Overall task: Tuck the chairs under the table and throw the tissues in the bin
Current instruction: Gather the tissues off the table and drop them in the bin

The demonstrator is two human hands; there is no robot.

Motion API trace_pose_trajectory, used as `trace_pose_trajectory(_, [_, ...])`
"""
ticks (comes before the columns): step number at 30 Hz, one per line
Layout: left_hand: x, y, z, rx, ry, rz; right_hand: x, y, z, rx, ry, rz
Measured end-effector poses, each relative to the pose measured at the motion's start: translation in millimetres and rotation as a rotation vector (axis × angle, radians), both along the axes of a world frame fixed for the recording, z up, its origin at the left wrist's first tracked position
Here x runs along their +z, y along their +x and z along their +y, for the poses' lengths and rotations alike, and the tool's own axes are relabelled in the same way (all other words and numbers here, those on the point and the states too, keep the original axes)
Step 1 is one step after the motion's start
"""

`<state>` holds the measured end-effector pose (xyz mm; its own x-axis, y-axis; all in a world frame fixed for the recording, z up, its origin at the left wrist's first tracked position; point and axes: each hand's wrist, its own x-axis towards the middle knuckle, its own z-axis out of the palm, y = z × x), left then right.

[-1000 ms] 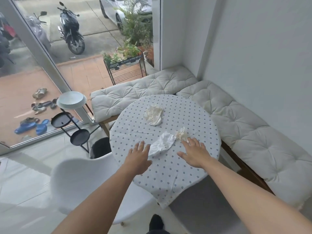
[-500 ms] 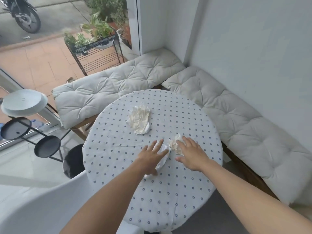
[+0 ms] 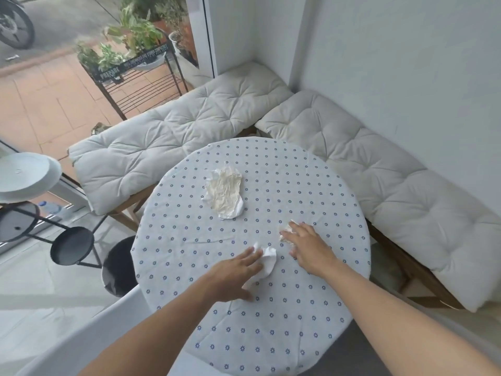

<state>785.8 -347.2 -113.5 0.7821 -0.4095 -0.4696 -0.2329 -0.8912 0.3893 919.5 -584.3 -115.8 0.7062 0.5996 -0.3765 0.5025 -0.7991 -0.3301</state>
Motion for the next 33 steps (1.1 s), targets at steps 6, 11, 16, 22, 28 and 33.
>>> trace_pose_trajectory(6, [-1.6,-15.5,16.8,-0.012,-0.061,-0.119,-1.6,-18.0,10.6,-0.090,0.106,-0.157])
trace_pose_trajectory(11, [7.0,-10.2,34.4,0.163,-0.113,-0.271,14.9,-16.4,37.5,-0.109,0.258,-0.189])
trace_pose_trajectory(16, [27.2,35.6,70.6,0.308,-0.171,-0.495,26.7,-8.4,64.2,-0.124,0.341,-0.215])
trace_pose_trajectory(22, [28.3,109.7,112.8,0.408,-0.057,-0.528,28.4,0.7,78.0,-0.169,0.413,-0.235])
trace_pose_trajectory(28, [0.0,143.1,110.7,0.421,0.118,-0.257,21.1,7.7,85.2,-0.224,0.441,-0.219])
trace_pose_trajectory(33, [-22.4,132.2,101.1,0.507,0.048,-0.159,16.3,10.0,90.1,-0.217,0.427,-0.211])
